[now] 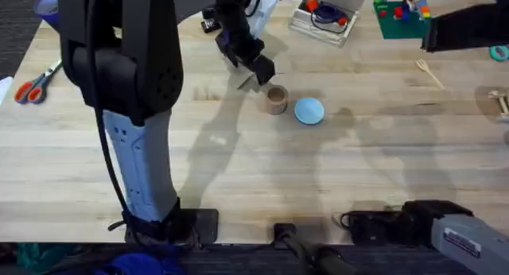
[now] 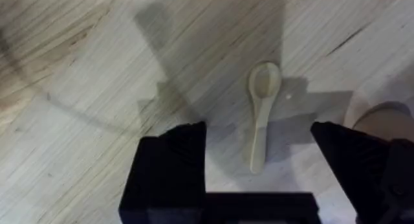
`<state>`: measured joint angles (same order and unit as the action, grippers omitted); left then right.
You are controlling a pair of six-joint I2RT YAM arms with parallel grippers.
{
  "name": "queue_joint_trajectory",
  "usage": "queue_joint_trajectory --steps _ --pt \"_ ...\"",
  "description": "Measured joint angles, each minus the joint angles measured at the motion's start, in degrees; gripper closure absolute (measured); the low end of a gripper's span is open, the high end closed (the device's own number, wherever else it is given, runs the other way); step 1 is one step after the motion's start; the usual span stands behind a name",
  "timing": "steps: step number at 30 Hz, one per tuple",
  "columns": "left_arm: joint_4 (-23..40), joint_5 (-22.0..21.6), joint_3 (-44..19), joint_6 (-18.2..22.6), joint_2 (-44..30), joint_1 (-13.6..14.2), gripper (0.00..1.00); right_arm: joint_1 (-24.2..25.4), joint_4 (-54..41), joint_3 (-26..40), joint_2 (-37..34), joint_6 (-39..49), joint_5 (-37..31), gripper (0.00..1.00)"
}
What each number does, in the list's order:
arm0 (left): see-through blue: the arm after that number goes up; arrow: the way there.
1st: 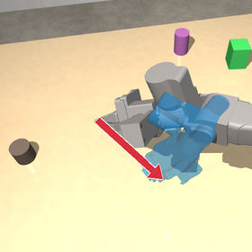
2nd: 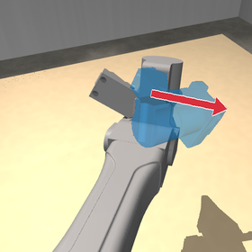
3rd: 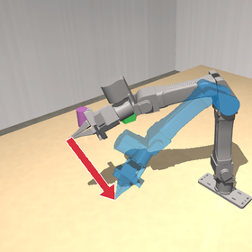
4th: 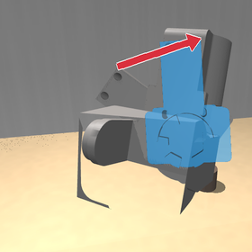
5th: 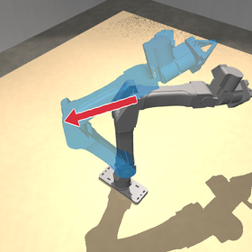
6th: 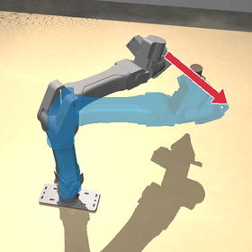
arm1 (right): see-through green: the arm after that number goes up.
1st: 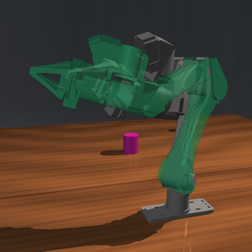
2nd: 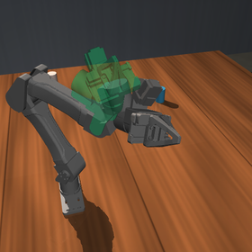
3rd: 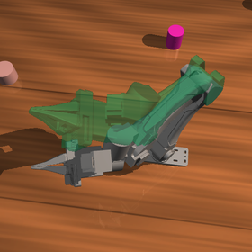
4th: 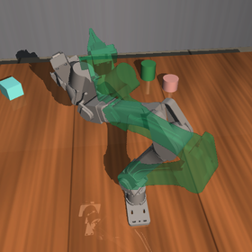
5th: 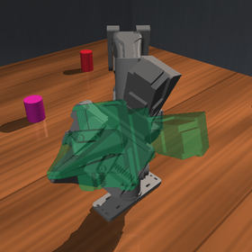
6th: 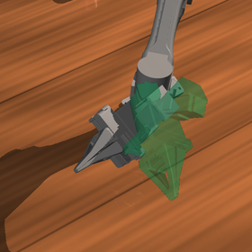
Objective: Pick up a utensil and set it on the pink plate, then put the other utensil in the container.
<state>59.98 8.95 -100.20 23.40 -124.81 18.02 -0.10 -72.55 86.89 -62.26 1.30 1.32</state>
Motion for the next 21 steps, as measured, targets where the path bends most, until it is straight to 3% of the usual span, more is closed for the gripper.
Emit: queue_joint_trajectory --steps 5,8,9,14,21 --pt "0.2 0.0 -0.2 0.0 -0.1 0.0 0.003 0.0 0.0 0.0 0.0 0.0 0.0 0.006" --pt "0.2 -1.0 -0.2 0.0 -0.1 0.0 0.079 0.0 0.0 0.0 0.0 0.0 0.0 0.006" --pt "0.4 -1.4 -0.2 -0.3 -0.1 0.0 0.163 0.0 0.0 0.0 0.0 0.0 0.0 0.006" --pt "1.4 -4.1 -0.5 -0.1 -0.6 -0.2 0.91 0.0 0.0 0.0 0.0 0.0 0.0 0.006" --pt "2.1 -4.8 -0.7 -0.2 -0.5 0.0 0.953 0.0 0.0 0.0 0.0 0.0 0.0 0.005"
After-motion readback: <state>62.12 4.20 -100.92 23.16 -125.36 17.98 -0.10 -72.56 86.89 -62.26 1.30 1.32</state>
